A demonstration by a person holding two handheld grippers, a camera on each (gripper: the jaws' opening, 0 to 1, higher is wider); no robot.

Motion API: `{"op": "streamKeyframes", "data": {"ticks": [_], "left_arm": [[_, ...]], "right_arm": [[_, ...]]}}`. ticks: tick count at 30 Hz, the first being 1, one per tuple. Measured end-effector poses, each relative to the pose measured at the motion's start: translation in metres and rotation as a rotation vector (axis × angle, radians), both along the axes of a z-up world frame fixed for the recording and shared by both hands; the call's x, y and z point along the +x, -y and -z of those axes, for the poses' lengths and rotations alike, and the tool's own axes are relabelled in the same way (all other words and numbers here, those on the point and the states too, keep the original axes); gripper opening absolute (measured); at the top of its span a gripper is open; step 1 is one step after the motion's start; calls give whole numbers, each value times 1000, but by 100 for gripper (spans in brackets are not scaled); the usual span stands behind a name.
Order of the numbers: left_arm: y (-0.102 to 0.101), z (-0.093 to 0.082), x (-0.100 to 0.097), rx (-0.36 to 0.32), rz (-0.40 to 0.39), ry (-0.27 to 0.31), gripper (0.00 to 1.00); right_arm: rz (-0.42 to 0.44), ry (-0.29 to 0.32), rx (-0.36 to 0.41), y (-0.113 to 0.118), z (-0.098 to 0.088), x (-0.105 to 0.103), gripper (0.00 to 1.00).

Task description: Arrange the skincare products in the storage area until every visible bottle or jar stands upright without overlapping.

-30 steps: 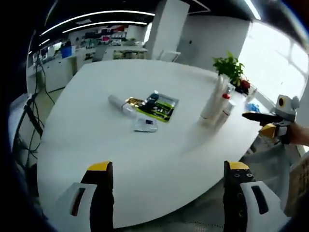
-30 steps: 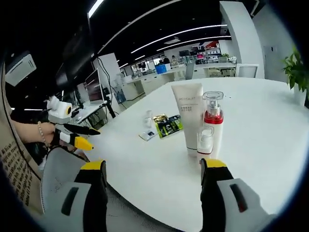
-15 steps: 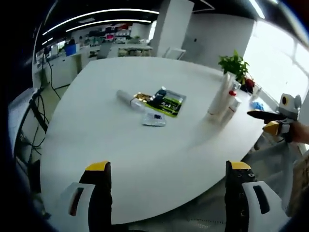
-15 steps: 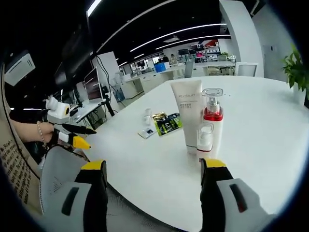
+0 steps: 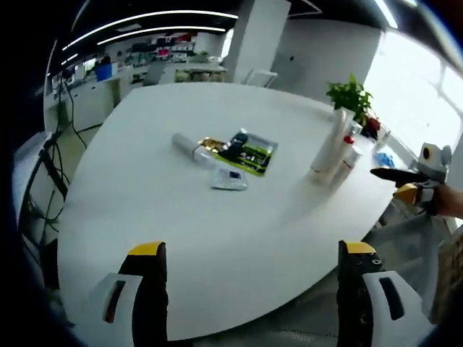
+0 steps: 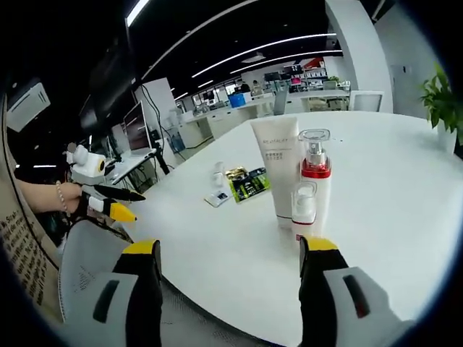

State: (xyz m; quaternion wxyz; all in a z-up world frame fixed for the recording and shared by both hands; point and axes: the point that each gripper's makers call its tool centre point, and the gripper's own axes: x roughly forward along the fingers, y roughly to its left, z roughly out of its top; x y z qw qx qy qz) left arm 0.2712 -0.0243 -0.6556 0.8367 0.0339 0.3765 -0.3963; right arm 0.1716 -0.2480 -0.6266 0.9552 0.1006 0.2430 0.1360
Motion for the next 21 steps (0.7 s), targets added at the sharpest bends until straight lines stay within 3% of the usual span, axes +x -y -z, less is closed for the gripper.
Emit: {"op": "streamKeyframes", "data": {"ticks": [9, 21], "left_arm": [[8, 4, 18, 22, 47, 5, 97], [23, 4, 63, 82, 157, 41, 97]], "right_arm": [[7, -11, -8, 2, 3, 0, 77], [30, -25, -30, 6, 6, 0, 78]]}}
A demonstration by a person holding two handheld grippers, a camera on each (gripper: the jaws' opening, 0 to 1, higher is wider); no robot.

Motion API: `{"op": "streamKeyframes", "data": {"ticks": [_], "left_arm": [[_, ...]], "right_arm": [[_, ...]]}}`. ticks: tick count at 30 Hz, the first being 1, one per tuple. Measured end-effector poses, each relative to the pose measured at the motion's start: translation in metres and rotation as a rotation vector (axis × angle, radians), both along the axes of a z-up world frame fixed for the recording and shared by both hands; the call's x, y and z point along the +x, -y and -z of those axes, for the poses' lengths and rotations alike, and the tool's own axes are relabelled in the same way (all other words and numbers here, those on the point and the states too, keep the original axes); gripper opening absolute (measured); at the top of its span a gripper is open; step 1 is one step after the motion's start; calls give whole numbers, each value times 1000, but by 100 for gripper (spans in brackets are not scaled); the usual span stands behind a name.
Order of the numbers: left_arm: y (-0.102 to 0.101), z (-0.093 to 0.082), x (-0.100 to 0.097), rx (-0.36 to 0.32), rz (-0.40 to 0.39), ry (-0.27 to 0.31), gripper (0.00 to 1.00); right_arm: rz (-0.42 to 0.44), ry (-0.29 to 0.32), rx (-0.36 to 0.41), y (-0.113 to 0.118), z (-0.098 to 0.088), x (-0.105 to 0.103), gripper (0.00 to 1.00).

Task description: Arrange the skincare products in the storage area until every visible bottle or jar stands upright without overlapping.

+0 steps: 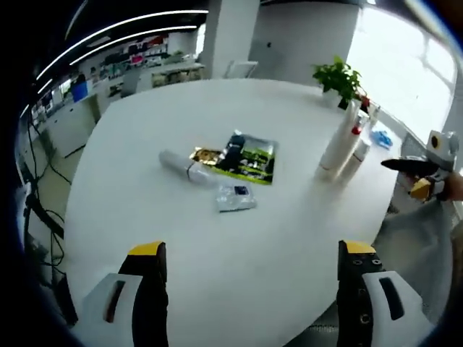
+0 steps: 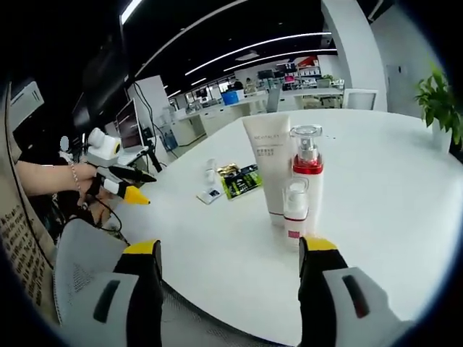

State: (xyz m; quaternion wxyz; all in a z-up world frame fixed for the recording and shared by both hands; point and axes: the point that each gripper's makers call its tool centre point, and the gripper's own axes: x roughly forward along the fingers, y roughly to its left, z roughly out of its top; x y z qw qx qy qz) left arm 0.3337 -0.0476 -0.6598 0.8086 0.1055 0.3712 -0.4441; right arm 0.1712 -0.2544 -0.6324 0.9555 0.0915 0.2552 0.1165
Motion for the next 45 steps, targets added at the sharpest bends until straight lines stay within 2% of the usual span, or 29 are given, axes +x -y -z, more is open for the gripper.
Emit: {"op": "streamKeyframes", "data": {"ticks": [7, 11, 16, 22, 24, 35, 39, 43, 45], "left_arm": [[8, 3, 32, 45, 50, 21, 97], [11, 5, 49, 52, 50, 19, 95], [14, 11, 71, 44, -8, 2, 94], [21, 21, 89, 51, -64, -15, 92], [25, 25, 96, 49, -104, -23, 92], [61, 46, 122, 59, -178, -13, 86], [67, 49, 133, 43, -250, -24, 81], [72, 58, 138, 79, -261, -26, 83], [71, 62, 140, 107, -266, -26, 82]], "right_arm": [[10, -14, -15, 2, 3, 0, 78], [36, -19, -11, 7, 4, 0, 78], [48, -27, -16, 9, 5, 0, 77], [69, -38, -23, 13, 8, 0, 77], [76, -41, -23, 14, 9, 0, 77], [90, -57, -24, 17, 12, -1, 76], [91, -61, -25, 17, 12, -1, 76], [95, -63, -26, 17, 13, -1, 76], [98, -63, -26, 18, 13, 0, 76]]}}
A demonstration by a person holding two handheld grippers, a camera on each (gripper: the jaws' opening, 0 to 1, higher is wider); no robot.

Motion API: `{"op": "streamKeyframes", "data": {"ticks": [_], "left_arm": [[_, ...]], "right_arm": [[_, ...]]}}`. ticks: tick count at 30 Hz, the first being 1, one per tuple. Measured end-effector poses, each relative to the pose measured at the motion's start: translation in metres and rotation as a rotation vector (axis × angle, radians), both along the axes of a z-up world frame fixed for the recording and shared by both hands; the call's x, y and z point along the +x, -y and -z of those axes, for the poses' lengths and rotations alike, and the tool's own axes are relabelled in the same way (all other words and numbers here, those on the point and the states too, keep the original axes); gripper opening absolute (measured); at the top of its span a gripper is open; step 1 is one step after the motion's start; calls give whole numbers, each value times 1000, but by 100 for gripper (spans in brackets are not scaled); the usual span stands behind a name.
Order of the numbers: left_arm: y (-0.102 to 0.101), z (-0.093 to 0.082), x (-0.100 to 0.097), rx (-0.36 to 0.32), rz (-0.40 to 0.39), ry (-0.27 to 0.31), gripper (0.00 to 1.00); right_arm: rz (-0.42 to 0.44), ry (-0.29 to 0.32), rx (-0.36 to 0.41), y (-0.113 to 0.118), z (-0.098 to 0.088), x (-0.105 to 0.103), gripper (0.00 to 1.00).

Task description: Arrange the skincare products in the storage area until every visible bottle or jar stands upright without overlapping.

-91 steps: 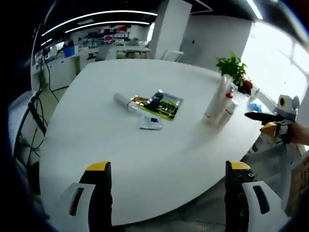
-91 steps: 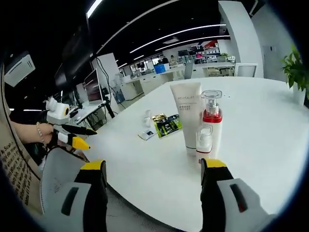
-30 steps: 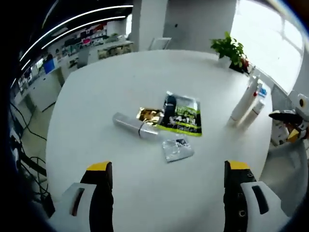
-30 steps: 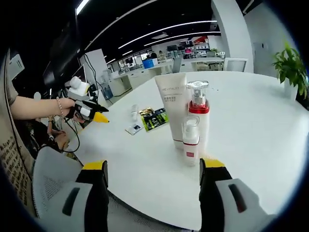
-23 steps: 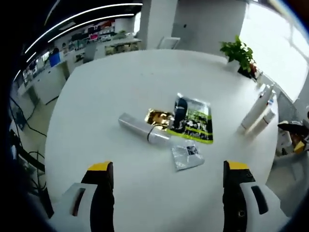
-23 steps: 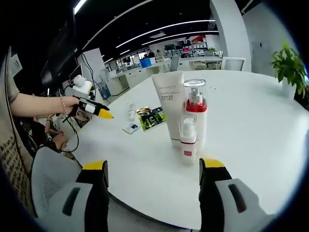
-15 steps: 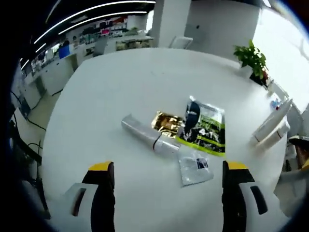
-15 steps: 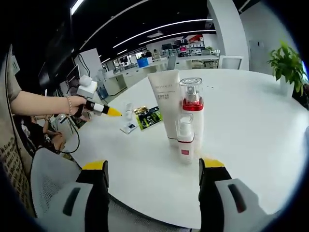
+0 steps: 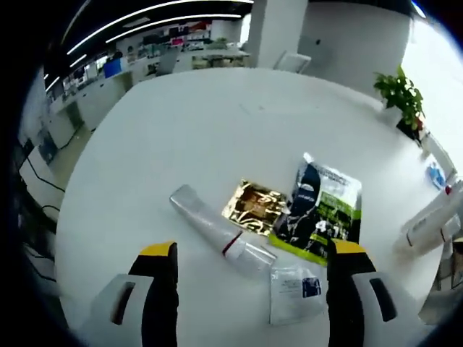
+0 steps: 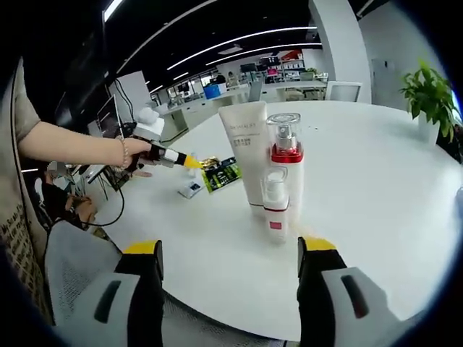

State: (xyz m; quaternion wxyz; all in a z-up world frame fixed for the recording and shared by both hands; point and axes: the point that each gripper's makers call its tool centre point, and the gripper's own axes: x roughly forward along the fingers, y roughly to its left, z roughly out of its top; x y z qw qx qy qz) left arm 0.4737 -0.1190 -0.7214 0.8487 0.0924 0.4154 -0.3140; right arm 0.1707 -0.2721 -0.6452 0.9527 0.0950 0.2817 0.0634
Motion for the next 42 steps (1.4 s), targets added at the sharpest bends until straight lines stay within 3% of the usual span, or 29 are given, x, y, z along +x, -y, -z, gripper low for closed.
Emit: {"op": "streamKeyframes", "data": {"ticks": [6, 12, 15, 22, 27, 37, 42], "left_arm": [[-1, 15, 12, 62, -42, -16, 68], [-4, 24, 24, 138, -9, 1, 60], [-4, 22, 29, 130, -20, 2, 55], [-9, 20, 28, 133, -8, 3, 28], [-16, 21, 25, 121, -18, -2, 19], [-19, 17, 21, 120, 17, -14, 17], [-16, 3, 9, 15, -2, -40, 17]], "right_arm": [[5, -5, -2, 1, 1, 0, 75], [10, -11, -3, 2, 2, 0, 75], [13, -14, -3, 2, 2, 0, 75], [15, -20, -4, 3, 3, 0, 75], [13, -22, -4, 3, 4, 0, 74], [10, -21, -4, 2, 4, 0, 74], [7, -17, 1, 1, 4, 1, 74]]}}
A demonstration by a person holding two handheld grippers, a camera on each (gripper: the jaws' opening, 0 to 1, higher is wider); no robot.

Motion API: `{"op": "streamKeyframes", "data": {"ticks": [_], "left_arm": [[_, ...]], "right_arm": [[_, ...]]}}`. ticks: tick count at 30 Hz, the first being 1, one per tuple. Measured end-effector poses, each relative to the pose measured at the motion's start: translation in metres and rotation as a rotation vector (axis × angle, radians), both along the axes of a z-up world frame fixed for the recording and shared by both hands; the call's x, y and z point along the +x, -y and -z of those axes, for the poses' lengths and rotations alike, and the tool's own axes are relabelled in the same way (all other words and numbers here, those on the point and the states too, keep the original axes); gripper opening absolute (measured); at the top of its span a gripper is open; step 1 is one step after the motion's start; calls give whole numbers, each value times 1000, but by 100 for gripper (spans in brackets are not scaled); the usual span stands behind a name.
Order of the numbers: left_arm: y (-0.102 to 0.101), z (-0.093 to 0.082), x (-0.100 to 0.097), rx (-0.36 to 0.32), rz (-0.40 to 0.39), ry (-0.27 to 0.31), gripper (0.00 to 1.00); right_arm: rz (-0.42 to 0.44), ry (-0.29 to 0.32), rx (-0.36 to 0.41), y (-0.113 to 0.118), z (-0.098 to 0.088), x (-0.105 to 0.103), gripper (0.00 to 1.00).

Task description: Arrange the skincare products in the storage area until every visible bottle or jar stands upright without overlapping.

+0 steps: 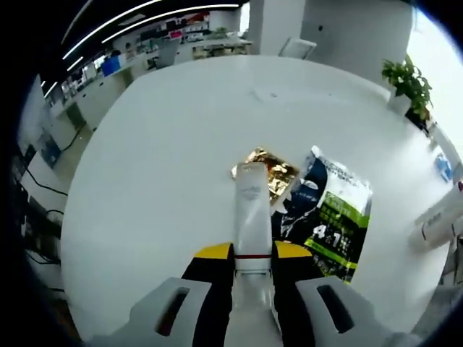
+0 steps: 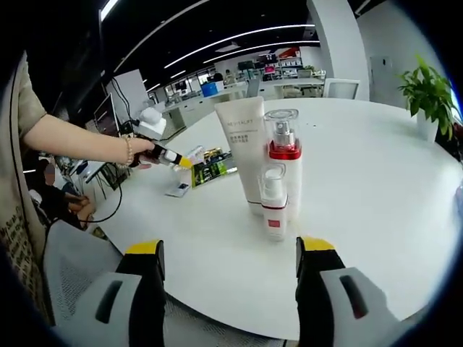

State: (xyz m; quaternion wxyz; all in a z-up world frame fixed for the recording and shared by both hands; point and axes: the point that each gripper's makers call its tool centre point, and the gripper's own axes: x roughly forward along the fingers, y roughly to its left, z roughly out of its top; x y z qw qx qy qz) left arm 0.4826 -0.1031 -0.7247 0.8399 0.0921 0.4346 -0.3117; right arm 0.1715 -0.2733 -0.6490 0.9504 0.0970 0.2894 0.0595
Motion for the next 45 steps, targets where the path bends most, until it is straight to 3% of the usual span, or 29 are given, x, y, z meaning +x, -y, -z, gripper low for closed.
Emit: {"op": "streamKeyframes", "data": {"ticks": [9, 19, 34, 38, 43, 45], "left_arm": [[-12, -12, -40, -10, 71, -2, 17], [-6, -39, -76, -7, 209, 52, 17], [0, -81, -128, -64, 295, 96, 17], [3, -94, -140, -65, 326, 123, 17], [8, -108, -157, -86, 350, 138, 17], [10, -112, -163, -79, 375, 146, 17]], "right_arm": [[-15, 17, 3, -3, -3, 1, 74], [-58, 34, -4, -11, -6, 1, 74], [-127, 80, 14, -24, -16, 1, 72], [-146, 95, 41, -29, -21, 2, 71], [-124, 172, 171, -41, -43, 14, 69], [-145, 179, 152, -46, -48, 19, 69]]}}
